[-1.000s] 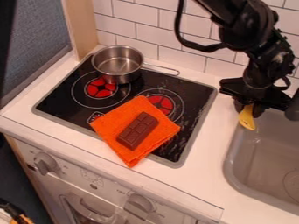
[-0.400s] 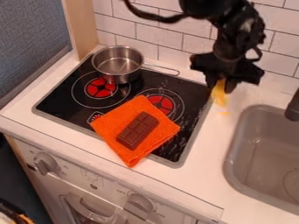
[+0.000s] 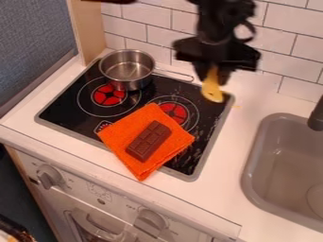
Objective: Move yellow brush to bottom of left side of the stove
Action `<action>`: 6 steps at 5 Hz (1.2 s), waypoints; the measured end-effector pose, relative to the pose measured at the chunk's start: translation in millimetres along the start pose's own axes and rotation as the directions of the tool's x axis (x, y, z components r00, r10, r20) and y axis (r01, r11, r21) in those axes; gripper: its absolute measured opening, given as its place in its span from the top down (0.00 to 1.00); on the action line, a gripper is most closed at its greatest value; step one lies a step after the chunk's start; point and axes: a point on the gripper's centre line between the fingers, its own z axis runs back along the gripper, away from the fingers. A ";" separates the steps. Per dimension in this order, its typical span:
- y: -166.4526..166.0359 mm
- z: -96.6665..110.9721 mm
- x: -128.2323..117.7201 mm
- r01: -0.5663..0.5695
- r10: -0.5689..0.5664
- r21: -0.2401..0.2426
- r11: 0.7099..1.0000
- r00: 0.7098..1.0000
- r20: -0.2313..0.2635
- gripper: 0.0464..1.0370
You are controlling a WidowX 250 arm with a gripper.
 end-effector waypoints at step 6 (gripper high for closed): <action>197.7 -20.8 -90.8 -0.310 0.378 0.330 0.891 0.912 -0.163 0.73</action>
